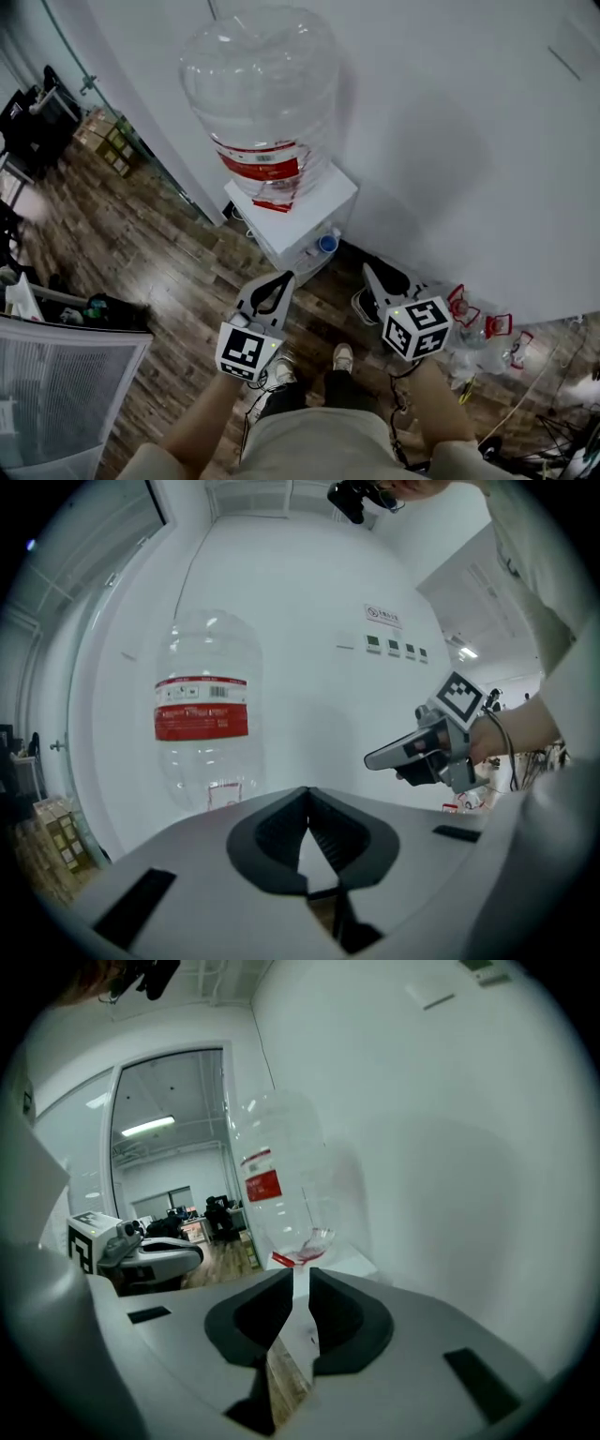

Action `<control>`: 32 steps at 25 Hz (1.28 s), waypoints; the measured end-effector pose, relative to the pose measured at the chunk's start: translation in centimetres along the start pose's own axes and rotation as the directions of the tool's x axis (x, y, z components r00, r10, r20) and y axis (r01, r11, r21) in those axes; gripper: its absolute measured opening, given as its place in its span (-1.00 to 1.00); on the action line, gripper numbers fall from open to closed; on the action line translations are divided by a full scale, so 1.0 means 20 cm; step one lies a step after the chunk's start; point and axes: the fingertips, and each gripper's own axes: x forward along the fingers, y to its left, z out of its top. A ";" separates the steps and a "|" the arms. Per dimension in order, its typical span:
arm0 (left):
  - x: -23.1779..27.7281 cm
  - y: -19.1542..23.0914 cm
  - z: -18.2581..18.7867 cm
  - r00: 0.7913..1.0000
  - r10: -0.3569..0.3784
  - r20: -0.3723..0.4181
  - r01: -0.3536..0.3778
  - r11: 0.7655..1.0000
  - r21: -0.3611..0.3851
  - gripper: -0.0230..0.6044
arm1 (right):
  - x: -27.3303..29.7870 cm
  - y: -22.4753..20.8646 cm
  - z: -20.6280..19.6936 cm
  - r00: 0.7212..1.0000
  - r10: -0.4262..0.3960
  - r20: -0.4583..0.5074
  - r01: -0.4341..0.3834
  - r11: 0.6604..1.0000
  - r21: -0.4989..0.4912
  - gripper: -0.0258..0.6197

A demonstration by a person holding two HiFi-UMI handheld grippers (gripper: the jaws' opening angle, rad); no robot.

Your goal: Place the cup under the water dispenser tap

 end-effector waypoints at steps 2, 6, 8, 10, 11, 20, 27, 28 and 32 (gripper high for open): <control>-0.06 0.02 0.10 1.000 0.022 0.017 -0.023 1.000 0.006 -0.91 | -0.09 0.07 0.10 0.999 0.015 0.042 -0.015 1.000 -0.017 -0.81; -0.21 0.09 0.29 0.993 0.096 0.064 -0.096 0.995 -0.002 -0.91 | -0.24 0.20 0.29 0.994 0.026 0.104 -0.013 0.992 -0.128 -0.90; -0.28 0.11 0.36 0.990 0.116 0.079 -0.116 0.993 -0.011 -0.91 | -0.31 0.26 0.37 0.991 0.035 0.130 -0.014 0.987 -0.160 -0.90; -0.34 0.13 0.43 0.986 0.138 0.095 -0.137 0.990 -0.016 -0.91 | -0.36 0.31 0.45 0.986 0.058 0.158 -0.031 0.985 -0.169 -0.90; -0.36 0.14 0.46 0.984 0.147 0.101 -0.146 0.989 -0.014 -0.91 | -0.38 0.34 0.49 0.983 0.074 0.171 -0.045 0.985 -0.167 -0.90; -0.48 0.20 0.54 0.973 0.202 0.113 -0.203 0.979 -0.006 -0.91 | -0.43 0.51 0.68 0.960 0.165 0.228 -0.118 0.971 -0.207 -0.90; -0.51 0.23 0.54 0.963 0.236 0.128 -0.235 0.972 -0.027 -0.91 | -0.38 0.52 0.64 0.966 0.167 0.197 -0.128 0.973 -0.194 -0.90; -0.52 0.24 0.54 0.963 0.240 0.126 -0.238 0.971 -0.029 -0.91 | -0.38 0.52 0.63 0.968 0.163 0.193 -0.125 0.973 -0.193 -0.90; -0.55 0.25 0.52 0.960 0.253 0.117 -0.252 0.967 -0.022 -0.91 | -0.37 0.50 0.61 0.973 0.143 0.182 -0.108 0.976 -0.190 -0.90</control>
